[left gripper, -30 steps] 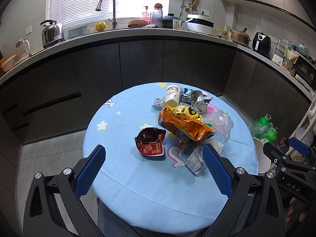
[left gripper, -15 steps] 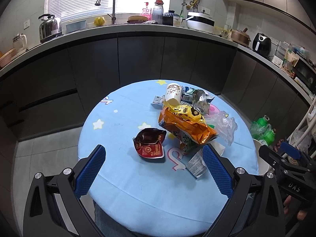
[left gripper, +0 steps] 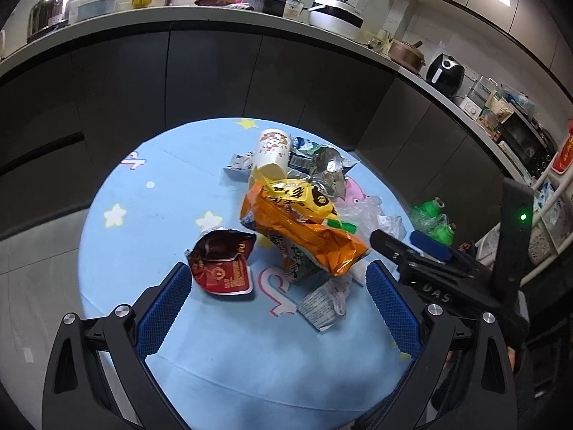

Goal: Collect trash
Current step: 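Grasp the orange snack bag with the left tool and lift it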

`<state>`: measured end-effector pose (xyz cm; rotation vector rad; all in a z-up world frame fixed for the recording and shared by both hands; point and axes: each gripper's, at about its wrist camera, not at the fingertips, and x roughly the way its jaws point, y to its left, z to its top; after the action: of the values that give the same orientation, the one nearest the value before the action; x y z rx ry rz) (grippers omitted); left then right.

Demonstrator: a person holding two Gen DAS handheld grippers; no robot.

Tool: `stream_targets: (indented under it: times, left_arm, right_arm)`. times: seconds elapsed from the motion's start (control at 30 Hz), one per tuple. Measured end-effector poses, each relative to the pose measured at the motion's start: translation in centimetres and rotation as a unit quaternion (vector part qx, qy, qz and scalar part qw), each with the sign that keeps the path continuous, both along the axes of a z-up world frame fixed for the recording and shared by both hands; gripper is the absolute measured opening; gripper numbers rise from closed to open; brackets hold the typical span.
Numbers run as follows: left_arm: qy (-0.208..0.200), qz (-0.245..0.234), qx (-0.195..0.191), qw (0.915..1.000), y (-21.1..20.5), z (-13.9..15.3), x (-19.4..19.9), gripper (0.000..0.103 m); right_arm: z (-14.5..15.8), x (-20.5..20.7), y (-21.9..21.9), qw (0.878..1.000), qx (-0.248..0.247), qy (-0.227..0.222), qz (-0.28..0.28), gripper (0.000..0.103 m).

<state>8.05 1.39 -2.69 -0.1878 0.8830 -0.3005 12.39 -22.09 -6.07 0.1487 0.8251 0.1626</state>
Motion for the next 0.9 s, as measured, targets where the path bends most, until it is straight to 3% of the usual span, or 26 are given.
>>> stream_targets:
  times: [0.03,0.2,0.37,0.43,0.47,0.53,0.57,0.8,0.9]
  left_arm:
    - [0.007,-0.004,-0.006,0.9999,-0.3,-0.2,0.6,0.088]
    - [0.044,-0.026,-0.037,0.9980,-1.7,-1.9,3.9,0.077]
    - [0.093,-0.023,-0.090,0.9913,-1.7,-4.2,6.9,0.062]
    - [0.096,-0.026,-0.095,0.9906,-1.8,-4.3,7.2,0.047]
    - [0.094,-0.028,-0.092,0.9910,-1.9,-4.1,7.1,0.046]
    - [0.086,-0.032,-0.085,0.9922,-1.9,-3.4,6.8,0.025]
    - [0.083,-0.036,-0.088,0.9920,-1.8,-3.0,6.6,0.022]
    - [0.027,-0.038,-0.073,0.9963,-0.5,1.9,3.6,0.020]
    - [-0.028,-0.026,-0.017,0.9991,-0.4,4.2,2.1,0.020]
  right_arm:
    - [-0.3,0.2,-0.1,1.000,-0.003,0.006,-0.003,0.064]
    - [-0.6,-0.6,-1.3,1.000,-0.008,0.006,-0.009,0.005]
    - [1.2,-2.8,-2.4,1.000,-0.003,-0.026,-0.007,0.005]
    - [2.5,-3.7,-2.8,0.999,-0.003,-0.044,-0.009,0.005]
    - [3.2,-4.1,-2.9,0.998,-0.001,-0.054,-0.010,0.005]
    - [4.4,-4.7,-3.1,0.997,0.001,-0.072,-0.010,0.005]
    - [5.1,-5.0,-3.3,0.997,0.001,-0.081,-0.011,0.005]
    - [8.2,-7.0,-3.9,0.992,0.007,-0.124,-0.010,0.005]
    - [9.0,-7.6,-4.3,0.991,0.008,-0.132,-0.009,0.005]
